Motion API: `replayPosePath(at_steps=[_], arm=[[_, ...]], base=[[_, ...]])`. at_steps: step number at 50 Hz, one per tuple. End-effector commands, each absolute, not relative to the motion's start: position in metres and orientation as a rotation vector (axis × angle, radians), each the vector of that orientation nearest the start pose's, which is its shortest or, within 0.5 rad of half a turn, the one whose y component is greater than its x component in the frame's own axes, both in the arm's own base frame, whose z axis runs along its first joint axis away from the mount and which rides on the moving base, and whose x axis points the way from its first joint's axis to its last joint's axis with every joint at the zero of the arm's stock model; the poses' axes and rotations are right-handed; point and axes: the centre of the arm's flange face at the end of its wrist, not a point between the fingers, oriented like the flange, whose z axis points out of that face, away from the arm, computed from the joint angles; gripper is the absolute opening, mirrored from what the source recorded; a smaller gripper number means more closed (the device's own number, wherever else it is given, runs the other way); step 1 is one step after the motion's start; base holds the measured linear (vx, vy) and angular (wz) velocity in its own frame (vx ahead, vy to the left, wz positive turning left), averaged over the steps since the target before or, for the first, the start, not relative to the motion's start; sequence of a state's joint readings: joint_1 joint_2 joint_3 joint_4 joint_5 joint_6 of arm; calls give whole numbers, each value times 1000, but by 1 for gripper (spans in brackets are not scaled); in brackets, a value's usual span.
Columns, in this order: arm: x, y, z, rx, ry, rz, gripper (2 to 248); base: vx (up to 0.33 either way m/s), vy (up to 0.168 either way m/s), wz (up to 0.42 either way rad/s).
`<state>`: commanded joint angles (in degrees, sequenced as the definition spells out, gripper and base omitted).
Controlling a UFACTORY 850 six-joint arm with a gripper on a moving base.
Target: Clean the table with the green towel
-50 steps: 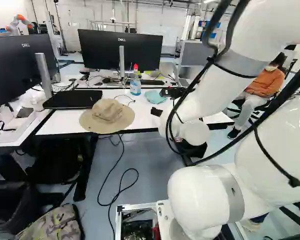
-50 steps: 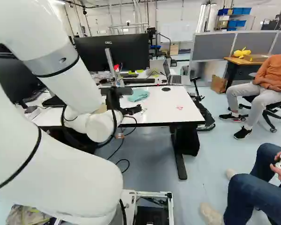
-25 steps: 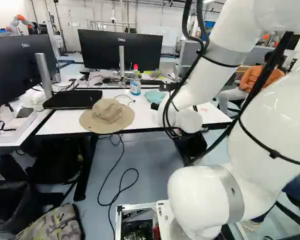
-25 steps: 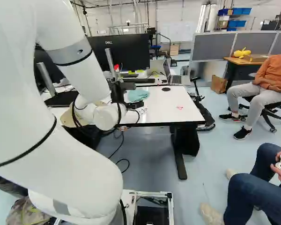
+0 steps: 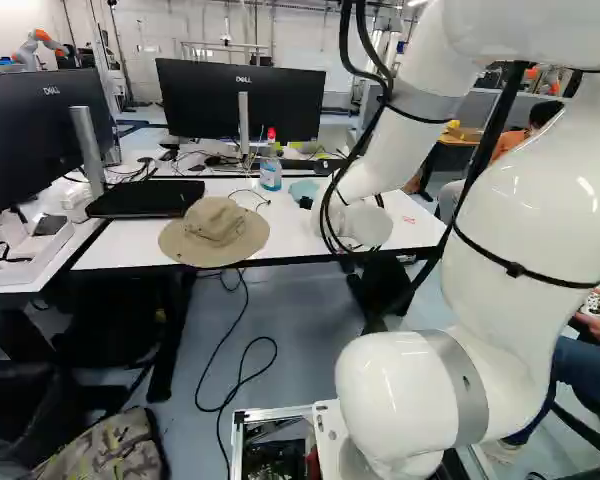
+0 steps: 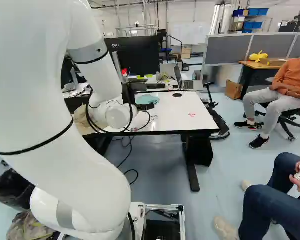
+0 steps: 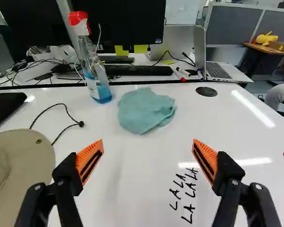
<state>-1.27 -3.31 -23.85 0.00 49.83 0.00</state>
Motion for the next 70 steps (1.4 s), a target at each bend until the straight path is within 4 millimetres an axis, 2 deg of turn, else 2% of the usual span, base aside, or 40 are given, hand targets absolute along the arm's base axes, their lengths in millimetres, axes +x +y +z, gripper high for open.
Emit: replayPosePath(at_steps=[31, 70], arm=[[455, -9, 401, -2564, 26, -1836, 247], [520, -9, 420, -2673, 24, -1668, 247]], base=[[0, 0, 0], [0, 0, 0]])
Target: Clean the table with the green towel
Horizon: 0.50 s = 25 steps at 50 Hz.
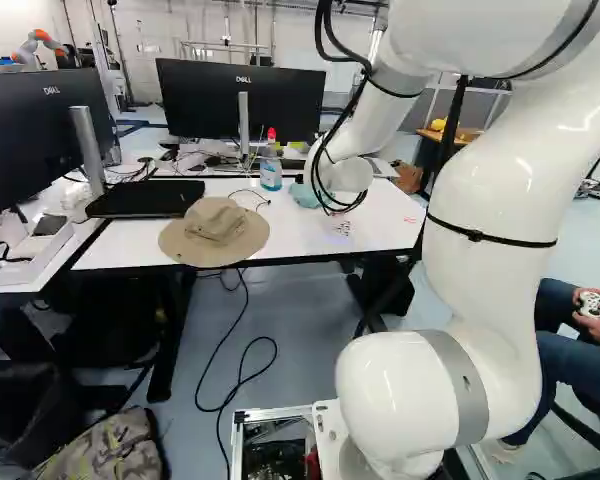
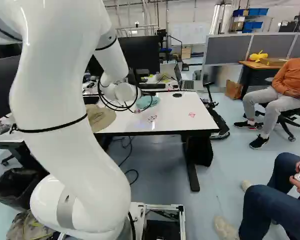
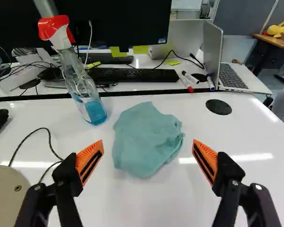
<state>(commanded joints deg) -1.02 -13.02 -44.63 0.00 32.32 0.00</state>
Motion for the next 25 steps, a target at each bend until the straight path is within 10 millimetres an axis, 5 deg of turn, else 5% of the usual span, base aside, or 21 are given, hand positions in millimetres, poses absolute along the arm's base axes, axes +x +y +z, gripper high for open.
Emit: replayPosePath(at_steps=[25], arm=[[557, -10, 432, -2753, 25, -1532, 247]], base=[[0, 0, 0]])
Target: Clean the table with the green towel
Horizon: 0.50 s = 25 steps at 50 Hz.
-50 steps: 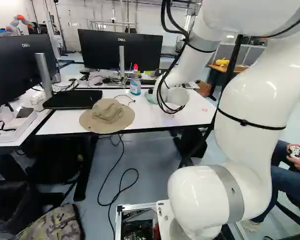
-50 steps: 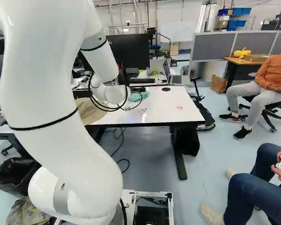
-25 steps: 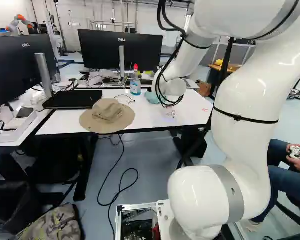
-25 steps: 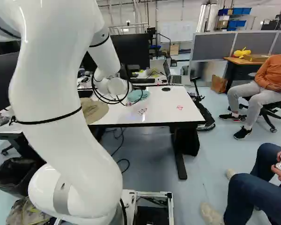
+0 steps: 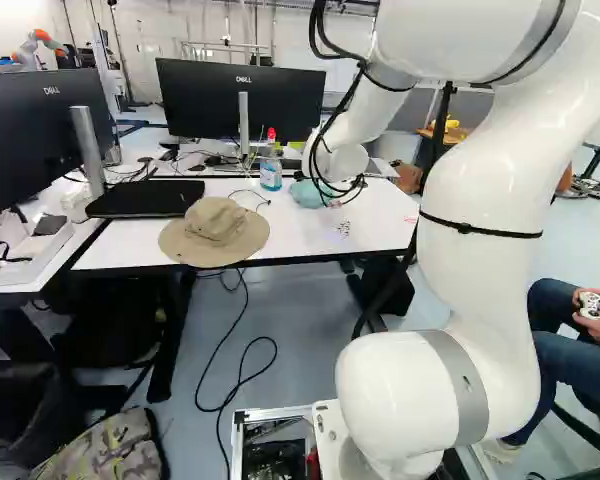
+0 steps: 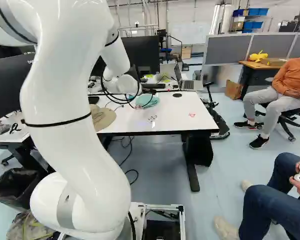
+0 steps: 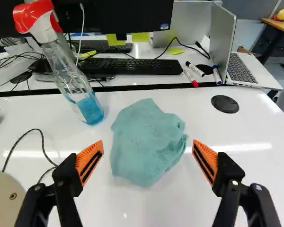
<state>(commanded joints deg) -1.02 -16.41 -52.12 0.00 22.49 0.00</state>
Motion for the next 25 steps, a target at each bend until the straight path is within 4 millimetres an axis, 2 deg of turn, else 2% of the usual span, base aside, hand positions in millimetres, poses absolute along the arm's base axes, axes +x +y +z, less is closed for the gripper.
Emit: replayPosePath(at_steps=[25], arm=[[597, -16, 418, -2856, 38, -1335, 247]], base=[[0, 0, 0]])
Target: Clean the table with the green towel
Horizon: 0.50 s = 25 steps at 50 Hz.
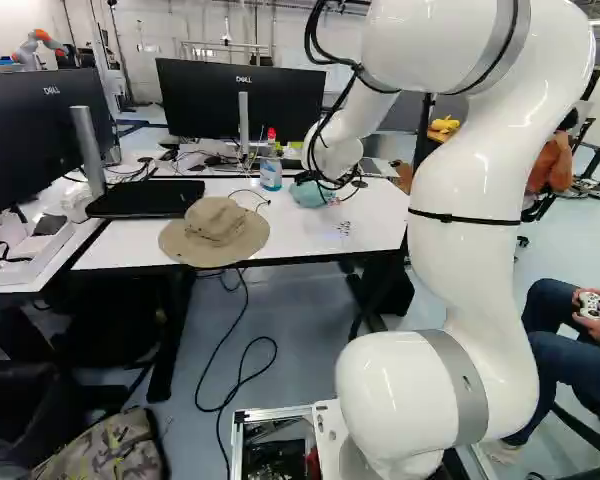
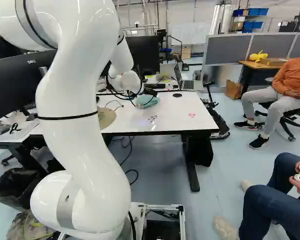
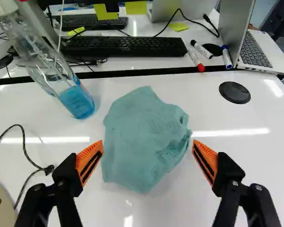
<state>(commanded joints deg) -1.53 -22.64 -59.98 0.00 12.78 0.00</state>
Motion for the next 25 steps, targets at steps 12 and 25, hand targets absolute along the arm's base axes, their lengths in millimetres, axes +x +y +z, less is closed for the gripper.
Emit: replayPosePath(at_steps=[12, 25], arm=[[615, -19, 411, -2897, 45, -1247, 247], [636, -22, 405, -2922, 51, -1189, 247]], base=[[0, 0, 0], [0, 0, 0]])
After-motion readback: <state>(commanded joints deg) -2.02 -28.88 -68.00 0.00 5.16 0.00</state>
